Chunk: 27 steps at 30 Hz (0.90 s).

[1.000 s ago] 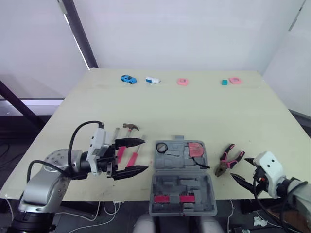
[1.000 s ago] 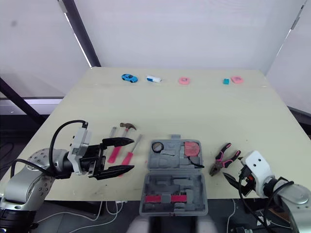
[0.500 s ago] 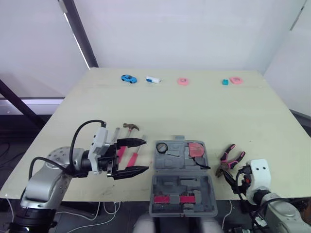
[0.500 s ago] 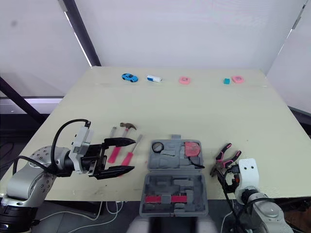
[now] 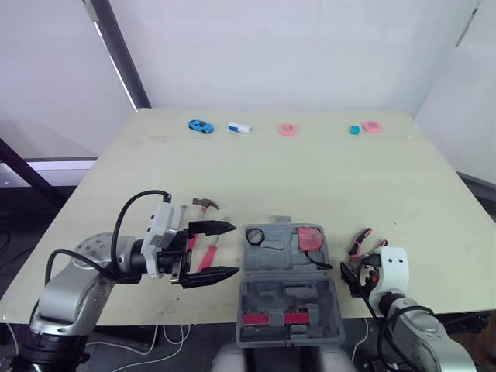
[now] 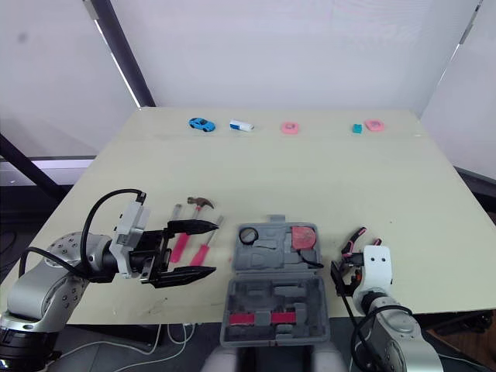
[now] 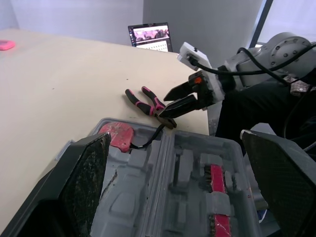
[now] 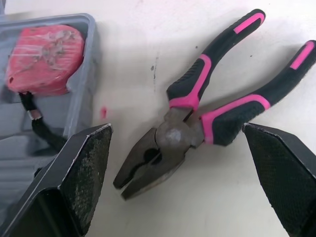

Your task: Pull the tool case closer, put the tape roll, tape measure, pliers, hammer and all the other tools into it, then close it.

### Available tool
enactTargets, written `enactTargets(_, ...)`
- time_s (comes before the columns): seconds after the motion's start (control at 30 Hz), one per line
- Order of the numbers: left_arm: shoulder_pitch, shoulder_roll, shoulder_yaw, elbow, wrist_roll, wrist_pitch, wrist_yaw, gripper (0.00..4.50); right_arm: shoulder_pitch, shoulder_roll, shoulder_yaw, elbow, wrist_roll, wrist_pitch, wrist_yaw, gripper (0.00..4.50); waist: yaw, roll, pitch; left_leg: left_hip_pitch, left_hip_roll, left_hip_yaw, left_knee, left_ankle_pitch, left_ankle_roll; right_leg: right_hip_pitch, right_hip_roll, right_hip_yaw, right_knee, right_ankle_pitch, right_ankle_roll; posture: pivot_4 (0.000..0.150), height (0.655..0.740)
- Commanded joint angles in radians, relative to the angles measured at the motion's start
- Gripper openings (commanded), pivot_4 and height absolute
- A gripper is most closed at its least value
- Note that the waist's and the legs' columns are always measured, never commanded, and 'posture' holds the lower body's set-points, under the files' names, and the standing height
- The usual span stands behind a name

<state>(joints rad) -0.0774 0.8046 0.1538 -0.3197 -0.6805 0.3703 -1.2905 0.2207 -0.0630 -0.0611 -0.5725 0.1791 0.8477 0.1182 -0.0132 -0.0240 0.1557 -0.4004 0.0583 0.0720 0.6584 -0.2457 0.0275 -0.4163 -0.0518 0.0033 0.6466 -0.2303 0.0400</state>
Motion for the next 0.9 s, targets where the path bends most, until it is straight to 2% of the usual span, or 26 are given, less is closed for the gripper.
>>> enactTargets(0.03,-0.006,0.015,0.025,-0.027,-0.017,-0.001,0.000,4.50,-0.006,-0.008,0.008,0.022,-0.021,-0.016,-0.027,4.45,0.000,0.000,0.000,0.000,0.000,0.000,0.000,0.000,0.000,0.000,0.000,0.000,0.000,0.000,0.000,0.150,0.7395)
enactTargets(0.27,-0.001,0.018,0.028,-0.030,-0.021,-0.002,0.005,4.50,-0.001,-0.012,0.027,0.049,-0.036,-0.014,-0.046,4.45,-0.001,0.000,0.000,0.000,0.000,0.000,0.000,0.000,0.000,0.000,0.000,0.000,0.000,0.000,0.000,0.150,0.7395)
enactTargets(0.53,-0.005,0.017,0.022,-0.024,-0.023,-0.004,0.004,4.50,0.021,-0.012,-0.019,0.030,-0.037,-0.029,-0.065,4.45,0.002,0.000,0.000,0.000,0.000,0.000,0.000,0.000,0.000,0.000,-0.001,0.000,0.000,0.000,0.001,0.150,0.7395)
enactTargets(0.9,-0.013,0.020,0.013,-0.038,-0.032,-0.002,-0.008,4.50,0.029,-0.007,-0.020,0.083,-0.030,-0.135,-0.044,4.45,-0.001,0.000,0.000,0.000,0.001,0.000,-0.002,0.000,0.000,-0.001,-0.001,0.000,-0.001,0.000,0.001,0.150,0.7395)
